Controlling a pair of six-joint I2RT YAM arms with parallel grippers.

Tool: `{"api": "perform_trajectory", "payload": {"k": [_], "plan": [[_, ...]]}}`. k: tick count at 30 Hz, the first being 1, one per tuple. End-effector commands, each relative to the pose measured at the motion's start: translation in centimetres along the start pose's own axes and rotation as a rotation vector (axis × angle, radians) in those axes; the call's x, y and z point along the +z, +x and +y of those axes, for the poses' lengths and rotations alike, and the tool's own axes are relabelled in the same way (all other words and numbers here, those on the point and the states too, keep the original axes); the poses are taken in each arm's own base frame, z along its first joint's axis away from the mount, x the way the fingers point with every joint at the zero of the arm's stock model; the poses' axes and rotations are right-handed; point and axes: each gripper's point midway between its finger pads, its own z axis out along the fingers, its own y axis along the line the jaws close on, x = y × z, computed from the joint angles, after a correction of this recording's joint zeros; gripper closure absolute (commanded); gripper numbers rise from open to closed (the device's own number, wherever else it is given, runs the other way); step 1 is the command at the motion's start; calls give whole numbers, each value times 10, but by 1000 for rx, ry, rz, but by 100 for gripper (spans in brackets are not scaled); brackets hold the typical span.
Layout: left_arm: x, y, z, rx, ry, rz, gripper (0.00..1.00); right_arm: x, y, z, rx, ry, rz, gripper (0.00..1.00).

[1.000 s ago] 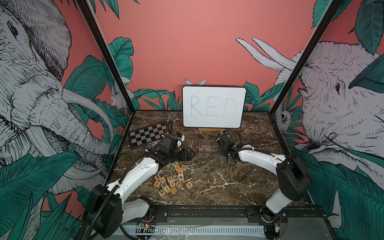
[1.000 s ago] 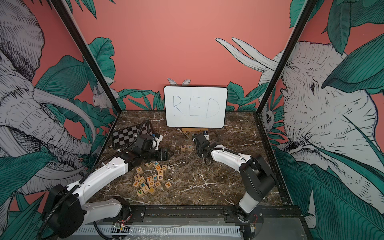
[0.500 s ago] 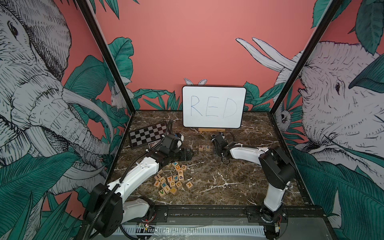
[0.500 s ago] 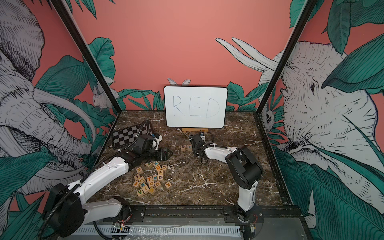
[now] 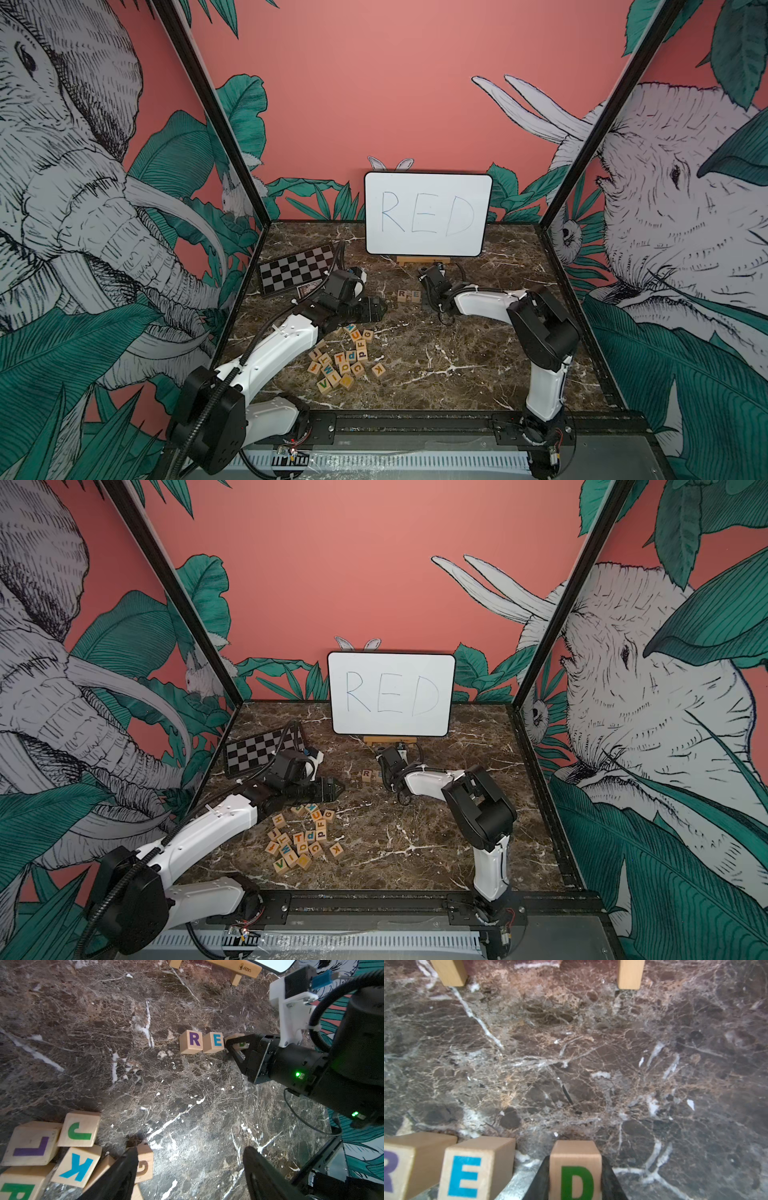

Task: Assemble the uppercase word "red" with letter blocks
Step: Place the letter block at the center of the board.

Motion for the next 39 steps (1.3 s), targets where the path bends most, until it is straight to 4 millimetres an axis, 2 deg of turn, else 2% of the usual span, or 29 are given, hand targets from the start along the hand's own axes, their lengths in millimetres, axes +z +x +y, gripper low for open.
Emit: {"api": "perform_trajectory", "payload": {"k": [1, 8, 28, 35, 39], "plan": [[-1, 2, 3, -5, -10, -4, 19, 7, -2, 1, 18, 2, -5, 84], [-2, 3, 3, -3, -10, -3, 19, 12, 2, 1, 15, 9, 6, 82], [-8, -2, 1, 12, -14, -20, 19, -2, -9, 14, 7, -36, -10, 56], [-14, -6, -1, 24, -14, -45, 18, -18, -12, 12, 7, -44, -20, 54], [-19, -11, -4, 35, -16, -61, 18, -40, -16, 6, 5, -52, -35, 53]]}}
